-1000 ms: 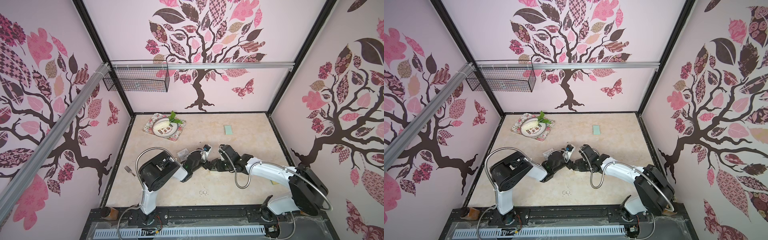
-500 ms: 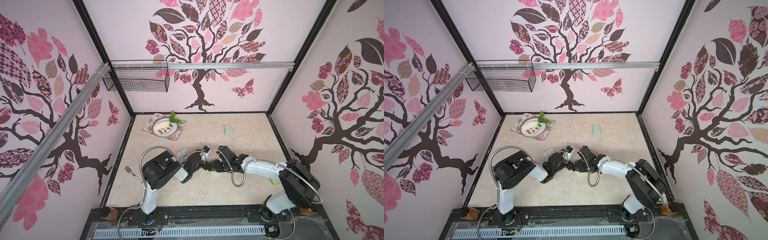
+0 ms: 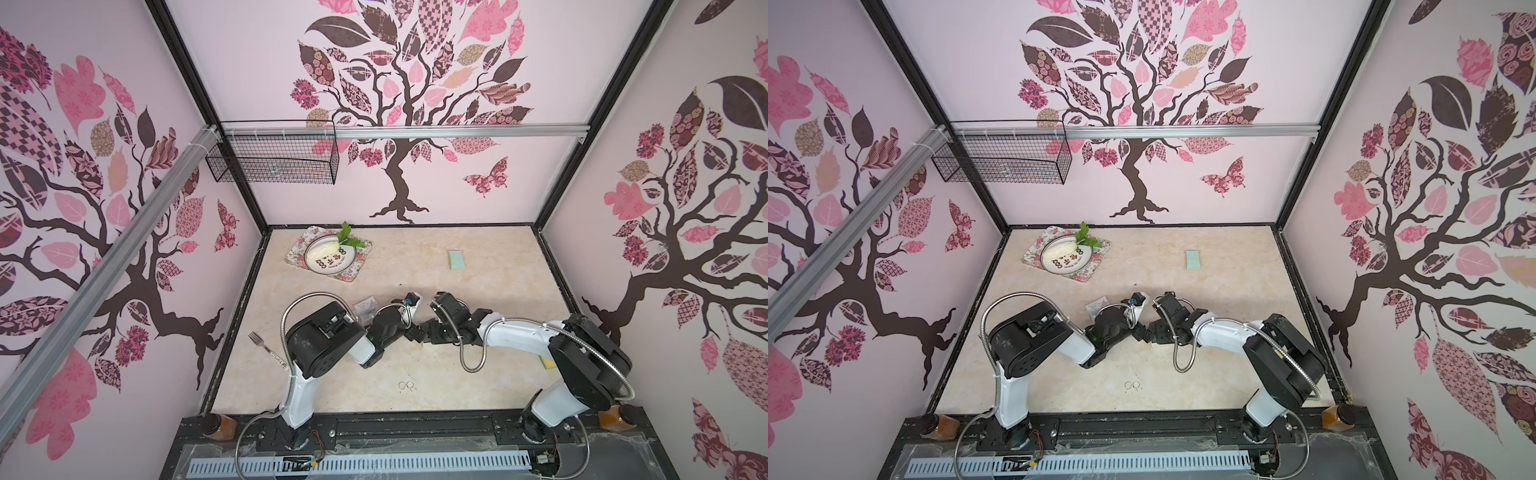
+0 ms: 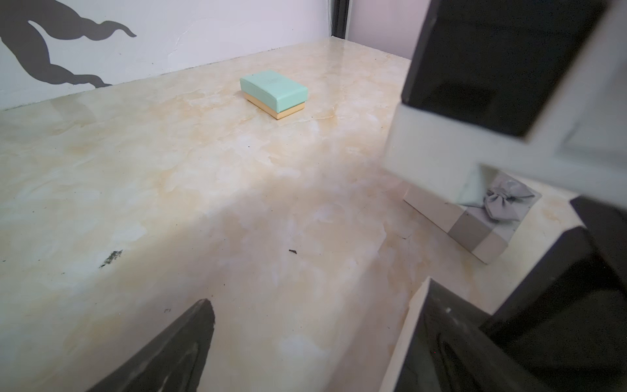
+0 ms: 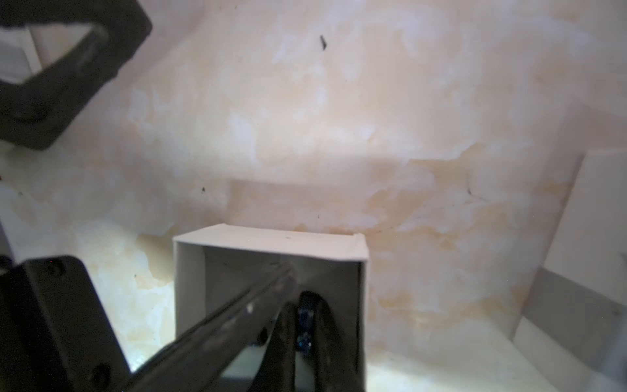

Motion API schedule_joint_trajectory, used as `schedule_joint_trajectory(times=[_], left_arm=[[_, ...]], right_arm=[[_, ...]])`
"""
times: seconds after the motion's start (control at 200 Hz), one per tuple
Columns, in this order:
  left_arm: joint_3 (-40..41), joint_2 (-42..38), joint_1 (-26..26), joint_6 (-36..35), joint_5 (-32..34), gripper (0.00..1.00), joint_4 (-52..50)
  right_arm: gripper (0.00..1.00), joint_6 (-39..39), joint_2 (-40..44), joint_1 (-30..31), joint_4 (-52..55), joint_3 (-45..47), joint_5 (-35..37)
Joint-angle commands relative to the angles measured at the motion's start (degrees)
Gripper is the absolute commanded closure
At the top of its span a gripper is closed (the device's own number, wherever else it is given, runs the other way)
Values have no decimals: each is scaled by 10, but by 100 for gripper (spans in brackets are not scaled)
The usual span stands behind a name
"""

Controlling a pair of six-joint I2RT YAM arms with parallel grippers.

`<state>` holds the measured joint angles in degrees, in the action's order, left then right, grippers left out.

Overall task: Take the rings out of the lift-off lid box
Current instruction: Take out the ring from the jewelry box.

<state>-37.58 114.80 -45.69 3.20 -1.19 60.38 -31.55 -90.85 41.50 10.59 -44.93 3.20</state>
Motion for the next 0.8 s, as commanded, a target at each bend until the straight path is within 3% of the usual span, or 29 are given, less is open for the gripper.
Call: schedule_joint_trajectory(times=[0.0, 0.795], left_arm=[[13, 12, 1, -4, 0, 2, 9], [11, 8, 1, -3, -1, 2, -3]], right_arm=[[97, -6, -8, 2, 19, -1, 14], [100, -10, 90, 2, -17, 38, -4]])
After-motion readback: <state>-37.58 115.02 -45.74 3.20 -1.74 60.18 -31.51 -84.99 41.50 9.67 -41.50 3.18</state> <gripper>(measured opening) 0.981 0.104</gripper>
